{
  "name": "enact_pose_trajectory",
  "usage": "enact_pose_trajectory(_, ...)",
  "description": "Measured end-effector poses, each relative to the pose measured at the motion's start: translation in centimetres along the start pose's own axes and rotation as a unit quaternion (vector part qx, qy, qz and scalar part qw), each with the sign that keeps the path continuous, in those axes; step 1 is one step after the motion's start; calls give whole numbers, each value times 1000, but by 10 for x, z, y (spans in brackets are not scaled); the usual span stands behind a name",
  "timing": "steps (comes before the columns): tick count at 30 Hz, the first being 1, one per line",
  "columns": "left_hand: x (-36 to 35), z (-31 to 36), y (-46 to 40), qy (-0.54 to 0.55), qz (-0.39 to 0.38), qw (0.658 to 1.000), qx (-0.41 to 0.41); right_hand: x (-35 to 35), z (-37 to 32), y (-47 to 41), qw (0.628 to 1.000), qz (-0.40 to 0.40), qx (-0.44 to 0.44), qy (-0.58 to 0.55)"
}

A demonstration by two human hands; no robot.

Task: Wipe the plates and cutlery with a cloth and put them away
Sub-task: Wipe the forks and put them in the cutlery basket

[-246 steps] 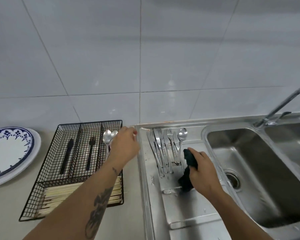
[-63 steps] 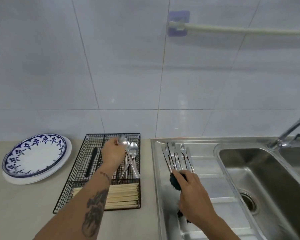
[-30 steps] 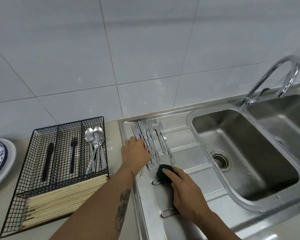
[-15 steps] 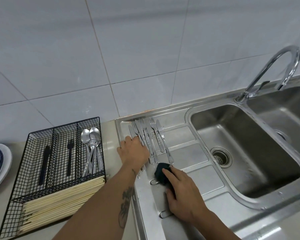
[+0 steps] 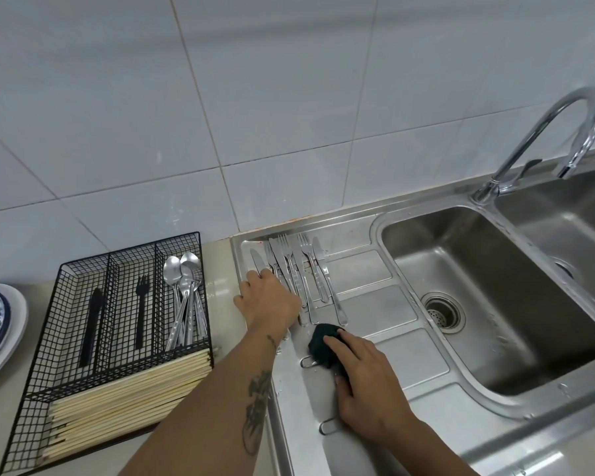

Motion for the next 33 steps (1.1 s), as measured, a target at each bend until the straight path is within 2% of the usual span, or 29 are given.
enact_pose_trajectory(7, -1, -1, -4, -19, -5, 1000, 5, -2, 2, -2, 1000, 2, 0, -10)
enact_pose_trajectory(15, -1, -11, -11, 12, -58, 995, 74, -2, 3, -2, 1000, 0, -2, -9)
enact_pose_trajectory(24, 10, -24, -9, 170, -76, 978, 98, -2, 1, -3, 1000, 2, -2, -20)
enact_pose_trajectory(30, 28, -40, 11, 216, -88, 971, 52, -2, 4, -4, 1000, -25, -7, 0)
enact_pose_trajectory(33, 39, -42, 28, 218, -99, 971, 7, 23, 3, -8, 998, -9, -32, -55)
Point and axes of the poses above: each hand's wrist, its own y-axis away from the middle knuckle, its own x-axis out of the back of the hand, z = x × y, the point moved 10 cm from there along -y, towards the middle knuckle, and after that the axes turned 7 degrees about -z, right-handed, at the moved point
